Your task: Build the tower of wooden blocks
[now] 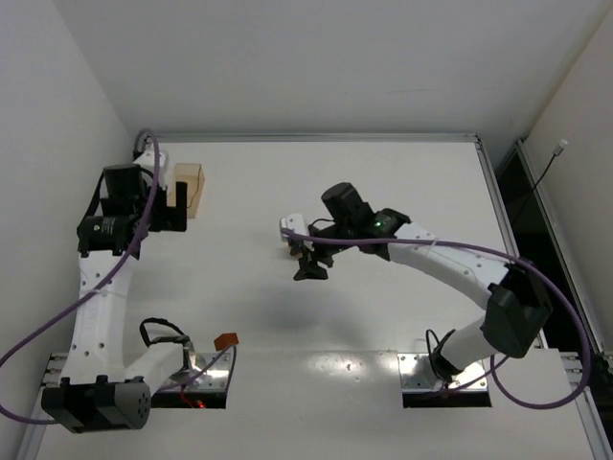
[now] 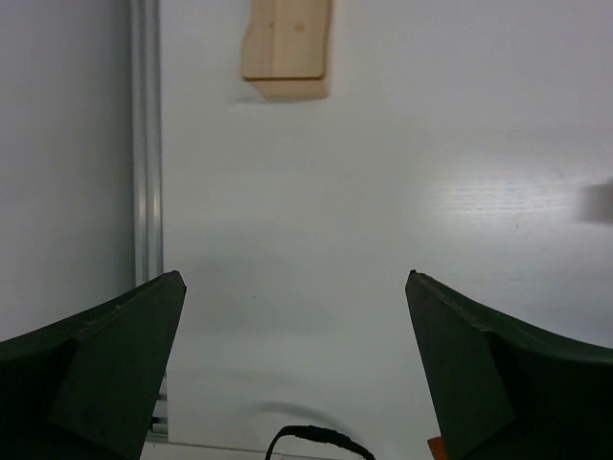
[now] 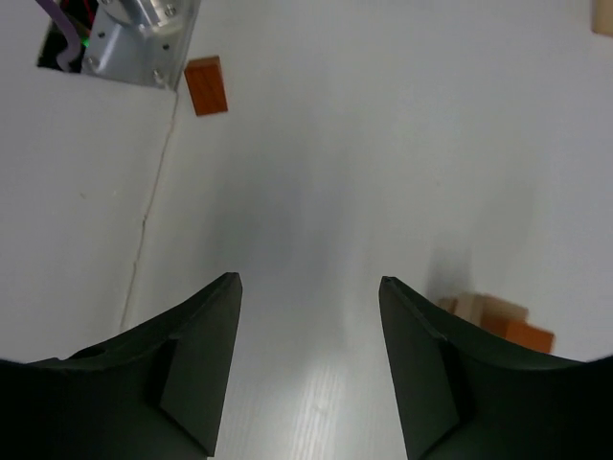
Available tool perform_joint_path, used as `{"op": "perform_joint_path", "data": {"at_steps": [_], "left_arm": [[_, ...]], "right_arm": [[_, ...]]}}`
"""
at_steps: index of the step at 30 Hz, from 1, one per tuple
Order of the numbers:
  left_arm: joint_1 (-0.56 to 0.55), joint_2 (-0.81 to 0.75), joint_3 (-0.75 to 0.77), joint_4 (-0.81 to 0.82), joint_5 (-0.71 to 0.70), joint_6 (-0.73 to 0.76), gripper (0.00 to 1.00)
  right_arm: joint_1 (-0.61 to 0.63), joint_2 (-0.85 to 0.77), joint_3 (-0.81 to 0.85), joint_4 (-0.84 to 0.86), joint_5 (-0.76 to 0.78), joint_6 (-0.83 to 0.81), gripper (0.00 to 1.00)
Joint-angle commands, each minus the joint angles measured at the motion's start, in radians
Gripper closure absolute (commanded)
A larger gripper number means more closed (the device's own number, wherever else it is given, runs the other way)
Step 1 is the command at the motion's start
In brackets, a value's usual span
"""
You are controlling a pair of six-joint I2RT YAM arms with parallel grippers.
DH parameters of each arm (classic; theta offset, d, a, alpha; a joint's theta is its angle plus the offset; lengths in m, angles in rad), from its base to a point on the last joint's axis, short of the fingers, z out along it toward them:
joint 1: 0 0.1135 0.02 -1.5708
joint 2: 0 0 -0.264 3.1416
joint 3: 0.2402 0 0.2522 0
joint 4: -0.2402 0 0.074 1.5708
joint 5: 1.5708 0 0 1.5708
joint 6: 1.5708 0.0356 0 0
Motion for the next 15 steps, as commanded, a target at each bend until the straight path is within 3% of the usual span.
{"op": "perform_joint_path", "data": {"at_steps": [1, 8, 15], "left_arm": [[0.080, 0.026, 0.128, -0.003, -0.007, -0.085, 0.01], [0.116, 0.044, 0.271, -0.057, 0.018, -0.099, 0.01], [0.116, 0.066, 0.343, -0.157, 0.016, -0.111, 0.01]], "right_arm": [[0.073, 0.052, -0.035, 0.345, -0.035, 0.182, 0.45], [0.167, 0.262, 0.017, 0.523, -0.076, 0.318, 0.58], [0.222, 0.405, 0.017, 0.723, -0.116, 0.394, 0.58]]}}
